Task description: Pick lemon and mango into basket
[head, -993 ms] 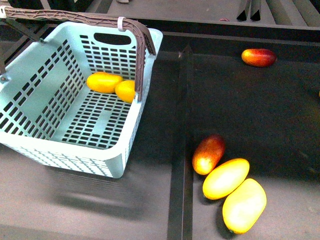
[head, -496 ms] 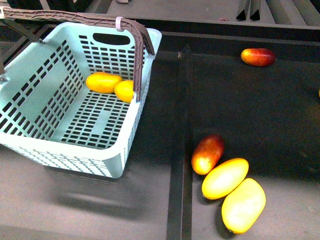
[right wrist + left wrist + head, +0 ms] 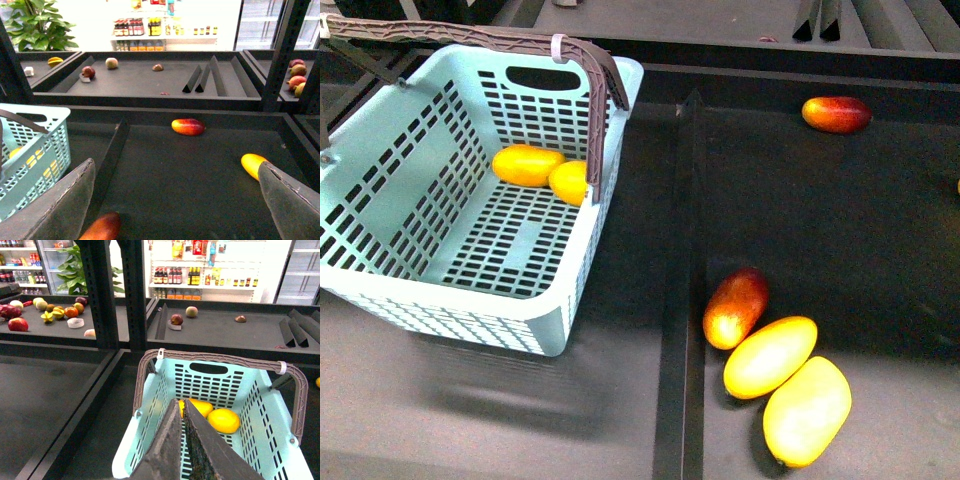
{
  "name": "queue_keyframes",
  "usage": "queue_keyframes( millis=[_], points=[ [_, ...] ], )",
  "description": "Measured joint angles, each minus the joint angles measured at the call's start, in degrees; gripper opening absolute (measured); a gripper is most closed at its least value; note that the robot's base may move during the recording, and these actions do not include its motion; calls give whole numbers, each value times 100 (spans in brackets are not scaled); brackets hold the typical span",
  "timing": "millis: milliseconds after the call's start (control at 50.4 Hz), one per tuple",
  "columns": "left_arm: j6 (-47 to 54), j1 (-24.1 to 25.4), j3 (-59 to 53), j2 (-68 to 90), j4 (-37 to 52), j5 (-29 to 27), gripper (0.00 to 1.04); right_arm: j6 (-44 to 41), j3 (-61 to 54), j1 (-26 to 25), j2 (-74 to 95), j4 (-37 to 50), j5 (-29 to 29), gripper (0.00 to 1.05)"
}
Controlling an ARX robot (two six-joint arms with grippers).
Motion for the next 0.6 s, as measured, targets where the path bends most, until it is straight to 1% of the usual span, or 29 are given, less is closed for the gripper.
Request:
queue_keyframes(
  millis=[337, 596],
  points=[
    [0, 0, -2, -1029, -1010, -2, 3, 0, 0, 0, 2, 0, 0, 96],
    [0, 0, 0, -1530, -1517, -2, 3, 0, 0, 0, 2, 0, 0, 96]
  ],
)
